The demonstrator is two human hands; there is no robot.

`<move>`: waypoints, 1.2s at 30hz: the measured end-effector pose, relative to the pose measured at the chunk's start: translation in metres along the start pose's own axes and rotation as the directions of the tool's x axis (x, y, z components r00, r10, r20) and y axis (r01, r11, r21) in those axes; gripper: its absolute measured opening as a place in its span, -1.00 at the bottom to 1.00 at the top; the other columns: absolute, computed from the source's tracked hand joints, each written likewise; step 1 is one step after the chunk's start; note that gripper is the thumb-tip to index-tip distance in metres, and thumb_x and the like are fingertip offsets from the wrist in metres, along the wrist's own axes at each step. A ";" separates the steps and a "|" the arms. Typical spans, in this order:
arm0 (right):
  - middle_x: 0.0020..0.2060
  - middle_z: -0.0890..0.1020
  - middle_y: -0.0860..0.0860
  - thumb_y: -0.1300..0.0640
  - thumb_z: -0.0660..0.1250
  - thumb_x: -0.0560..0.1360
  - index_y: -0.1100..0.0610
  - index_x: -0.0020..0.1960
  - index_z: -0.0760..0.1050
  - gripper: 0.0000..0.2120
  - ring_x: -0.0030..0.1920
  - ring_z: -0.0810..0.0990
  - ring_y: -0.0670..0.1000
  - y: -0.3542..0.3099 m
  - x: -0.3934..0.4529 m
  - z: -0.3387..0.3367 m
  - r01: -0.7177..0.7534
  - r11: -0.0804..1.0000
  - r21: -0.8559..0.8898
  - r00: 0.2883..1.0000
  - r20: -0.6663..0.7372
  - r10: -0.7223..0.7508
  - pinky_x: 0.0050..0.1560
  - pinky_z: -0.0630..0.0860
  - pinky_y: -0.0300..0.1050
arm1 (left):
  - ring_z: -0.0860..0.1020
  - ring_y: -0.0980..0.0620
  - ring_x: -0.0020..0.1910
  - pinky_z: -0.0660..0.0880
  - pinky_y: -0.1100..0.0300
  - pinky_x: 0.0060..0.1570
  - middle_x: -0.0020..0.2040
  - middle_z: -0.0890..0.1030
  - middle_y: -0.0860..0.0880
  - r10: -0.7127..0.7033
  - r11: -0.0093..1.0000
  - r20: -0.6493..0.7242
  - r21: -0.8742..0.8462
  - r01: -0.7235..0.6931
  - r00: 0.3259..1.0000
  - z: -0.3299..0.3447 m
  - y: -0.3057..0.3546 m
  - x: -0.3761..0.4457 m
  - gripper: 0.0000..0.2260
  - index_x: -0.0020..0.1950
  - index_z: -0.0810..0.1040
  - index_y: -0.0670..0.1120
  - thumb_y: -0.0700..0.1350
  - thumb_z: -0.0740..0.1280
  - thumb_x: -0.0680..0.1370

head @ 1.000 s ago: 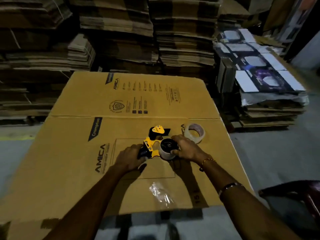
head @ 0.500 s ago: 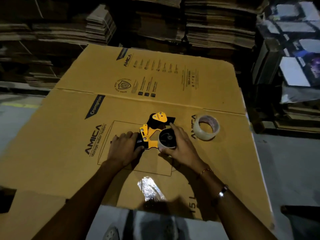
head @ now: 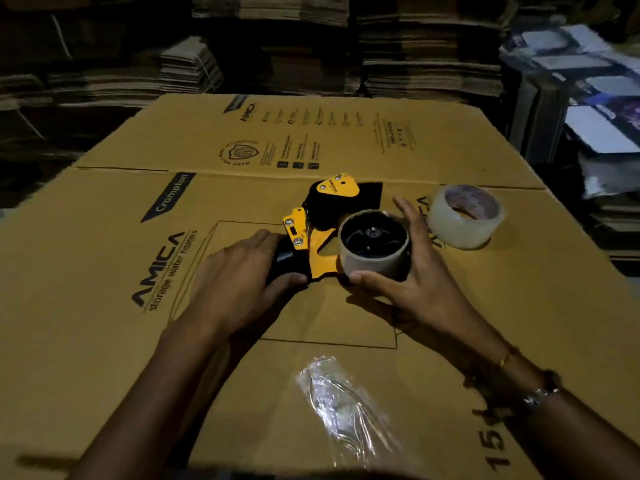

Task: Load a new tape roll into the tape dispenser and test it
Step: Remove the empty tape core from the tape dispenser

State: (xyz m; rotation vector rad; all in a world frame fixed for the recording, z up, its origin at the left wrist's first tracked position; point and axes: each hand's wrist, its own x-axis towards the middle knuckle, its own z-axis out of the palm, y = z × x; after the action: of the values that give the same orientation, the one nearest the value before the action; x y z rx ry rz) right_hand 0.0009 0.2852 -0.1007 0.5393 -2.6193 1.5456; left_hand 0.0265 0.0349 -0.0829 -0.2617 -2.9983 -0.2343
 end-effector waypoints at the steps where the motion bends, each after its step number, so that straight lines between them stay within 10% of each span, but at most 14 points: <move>1: 0.44 0.34 -0.15 -0.19 0.51 0.26 -0.09 0.60 -0.07 0.10 0.40 0.31 -0.24 0.001 0.001 -0.001 0.012 1.000 0.007 1.000 0.000 -0.012 0.30 0.26 -0.42 | 0.54 0.00 0.11 0.40 0.13 -0.14 0.22 0.53 0.03 -0.004 1.000 0.009 0.008 0.004 1.000 0.000 0.000 0.001 -0.36 0.39 0.35 0.04 0.40 0.07 0.46; 11: 0.29 0.44 -0.30 -0.15 0.56 0.29 -0.22 0.45 0.20 -0.16 0.31 0.46 -0.20 -0.001 -0.011 -0.005 0.031 0.992 0.120 0.995 0.086 -0.042 0.30 0.52 -0.07 | 0.37 -0.11 0.38 0.30 -0.07 0.35 0.44 0.39 -0.11 -0.028 0.991 -0.148 0.126 0.047 0.989 0.018 0.005 -0.004 -0.17 0.58 0.07 -0.06 0.43 -0.06 0.46; 23: 0.29 0.44 -0.25 -0.11 0.56 0.32 -0.16 0.47 0.21 -0.17 0.28 0.45 -0.23 -0.009 -0.042 -0.009 0.053 0.997 0.056 0.995 0.086 -0.057 0.34 0.46 -0.09 | 0.46 -0.05 -0.02 0.39 0.03 -0.02 0.03 0.52 -0.04 -0.030 0.974 -0.462 0.185 0.129 0.887 0.029 0.025 -0.037 -0.53 0.15 0.43 -0.04 0.26 0.37 0.43; 36: 0.28 0.44 -0.12 -0.09 0.56 0.35 -0.08 0.43 0.21 -0.22 0.21 0.47 -0.14 -0.020 -0.070 0.004 0.331 0.873 -0.359 0.919 -0.089 -0.385 -0.01 0.28 -0.66 | 0.51 -0.08 -0.27 0.45 0.07 -0.35 -0.15 0.52 -0.10 0.041 0.982 -0.653 0.166 0.091 0.756 0.014 0.048 -0.079 -0.60 0.03 0.43 -0.13 -0.10 0.53 0.31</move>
State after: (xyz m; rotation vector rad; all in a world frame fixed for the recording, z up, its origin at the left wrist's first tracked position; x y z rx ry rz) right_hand 0.0737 0.2921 -0.1017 0.7810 -2.4082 0.9604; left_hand 0.1111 0.0710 -0.1009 -0.0870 -2.2947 -0.0251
